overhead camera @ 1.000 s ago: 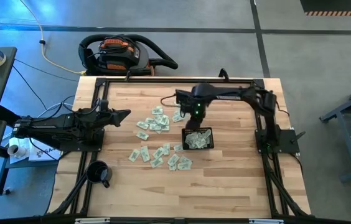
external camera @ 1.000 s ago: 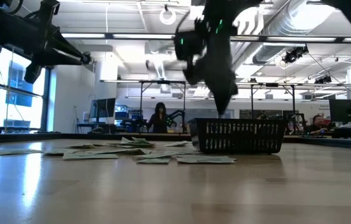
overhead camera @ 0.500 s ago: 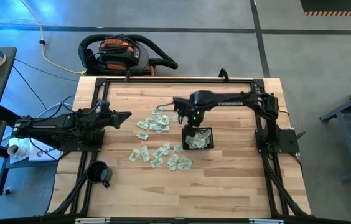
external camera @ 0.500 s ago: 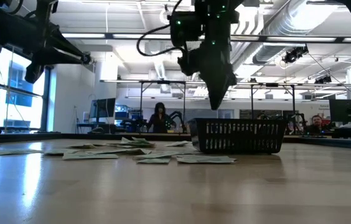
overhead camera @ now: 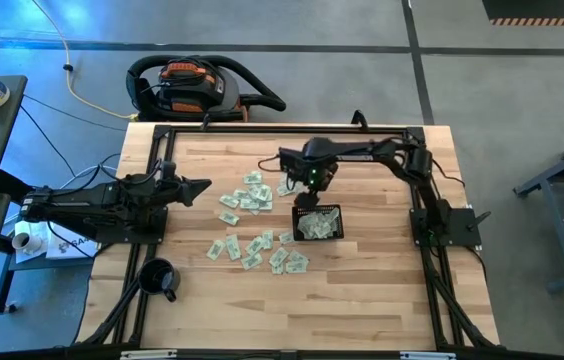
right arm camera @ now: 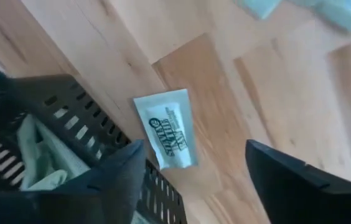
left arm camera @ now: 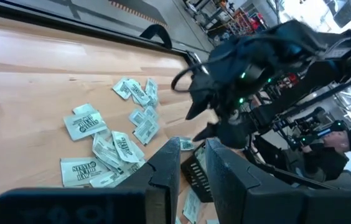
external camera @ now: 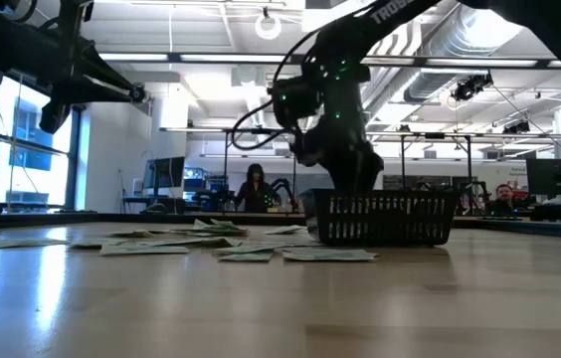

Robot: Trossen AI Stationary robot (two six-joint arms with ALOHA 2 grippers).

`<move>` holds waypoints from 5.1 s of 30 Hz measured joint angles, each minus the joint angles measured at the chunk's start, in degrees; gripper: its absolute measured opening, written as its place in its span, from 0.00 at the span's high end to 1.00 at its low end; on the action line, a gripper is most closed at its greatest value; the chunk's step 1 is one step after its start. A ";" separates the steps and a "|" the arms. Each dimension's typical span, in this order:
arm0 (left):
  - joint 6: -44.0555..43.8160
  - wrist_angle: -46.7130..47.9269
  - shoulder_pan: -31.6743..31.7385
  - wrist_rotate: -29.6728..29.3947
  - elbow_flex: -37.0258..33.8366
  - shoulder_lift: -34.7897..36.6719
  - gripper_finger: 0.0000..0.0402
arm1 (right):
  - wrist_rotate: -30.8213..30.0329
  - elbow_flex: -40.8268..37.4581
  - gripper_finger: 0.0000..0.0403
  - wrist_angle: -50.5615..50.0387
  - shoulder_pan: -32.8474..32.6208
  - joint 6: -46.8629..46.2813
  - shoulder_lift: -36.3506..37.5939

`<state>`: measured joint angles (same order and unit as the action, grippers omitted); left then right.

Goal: Pick and place Stevia / Truvia into bins
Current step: Put the green stevia packet into the black bin, then adjust the black bin, then put the green stevia packet into the black bin

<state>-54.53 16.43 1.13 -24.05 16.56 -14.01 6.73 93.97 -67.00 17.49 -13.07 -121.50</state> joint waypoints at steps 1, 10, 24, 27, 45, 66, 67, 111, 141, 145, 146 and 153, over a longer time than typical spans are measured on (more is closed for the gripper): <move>-0.01 0.00 0.00 -0.06 0.00 0.00 0.72 | 0.07 0.00 0.31 0.02 -0.26 0.01 -0.66; -0.03 -0.01 0.00 -0.89 0.00 0.00 0.72 | 3.49 0.00 0.28 -1.27 -3.24 0.70 -3.14; -0.22 0.00 0.00 -1.60 0.00 0.00 0.72 | -1.71 0.00 0.28 1.85 -1.00 1.15 -4.00; -0.41 0.00 0.00 -1.60 0.00 -0.01 0.72 | -2.49 0.20 0.28 1.69 -1.93 1.44 -5.38; -0.43 0.00 0.00 -1.99 0.00 0.01 0.72 | -5.86 0.09 0.65 -1.82 -1.91 -1.03 -6.57; 2.04 0.04 0.00 -0.87 0.00 0.01 0.72 | 7.32 0.48 0.95 -2.00 -13.64 -5.88 10.39; 2.12 0.04 0.00 -0.53 0.00 0.01 0.72 | 7.40 -0.06 0.95 -1.53 -14.91 -5.98 9.81; -1.31 0.07 -0.02 5.70 0.00 0.00 0.72 | -2.73 -8.68 0.43 3.93 -12.14 19.54 6.95; -0.62 0.24 -0.02 3.30 0.00 0.01 0.72 | -8.69 -8.63 0.90 -6.03 1.06 21.01 6.94; -0.62 0.24 -0.02 3.30 0.00 0.01 0.72 | -6.73 -8.63 0.81 -6.02 0.83 21.06 6.94; -0.62 0.24 -0.02 3.09 0.00 0.01 0.72 | -6.35 -8.63 0.77 -6.12 0.59 21.06 6.94; -0.62 0.26 -0.02 2.31 0.00 0.01 0.72 | -7.27 -8.50 0.47 -6.80 -1.91 19.47 7.29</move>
<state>-55.16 16.69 1.10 -21.74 16.56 -14.00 -0.54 85.47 -73.80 15.58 6.40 -114.22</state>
